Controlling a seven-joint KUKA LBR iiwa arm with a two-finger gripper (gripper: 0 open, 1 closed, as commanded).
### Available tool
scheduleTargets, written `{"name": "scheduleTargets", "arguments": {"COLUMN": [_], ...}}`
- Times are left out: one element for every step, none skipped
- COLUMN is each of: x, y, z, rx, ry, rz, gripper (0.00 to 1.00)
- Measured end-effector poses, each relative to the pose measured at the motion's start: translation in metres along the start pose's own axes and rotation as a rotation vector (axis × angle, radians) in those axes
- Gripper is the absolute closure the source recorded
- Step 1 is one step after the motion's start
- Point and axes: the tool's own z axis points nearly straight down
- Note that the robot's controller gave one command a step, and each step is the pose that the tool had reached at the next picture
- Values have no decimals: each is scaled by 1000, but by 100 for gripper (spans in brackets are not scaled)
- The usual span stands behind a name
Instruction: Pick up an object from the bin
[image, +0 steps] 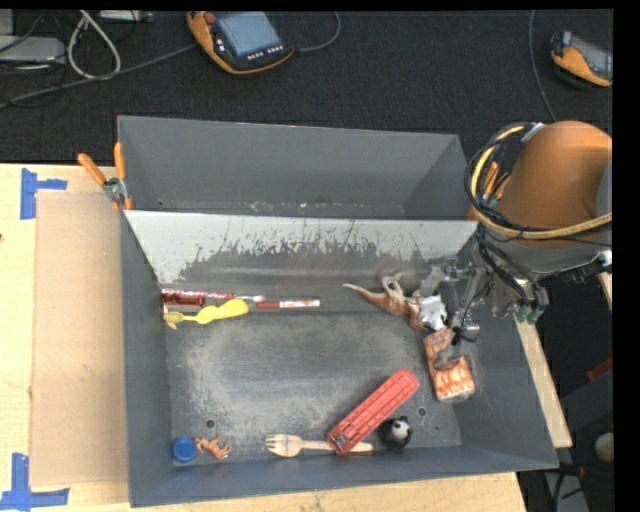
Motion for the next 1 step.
{"name": "scheduleTargets", "arguments": {"x": [-2], "y": [0], "z": [-5], "rx": [1], "ry": [-8], "rz": [-3], "gripper": [0]}}
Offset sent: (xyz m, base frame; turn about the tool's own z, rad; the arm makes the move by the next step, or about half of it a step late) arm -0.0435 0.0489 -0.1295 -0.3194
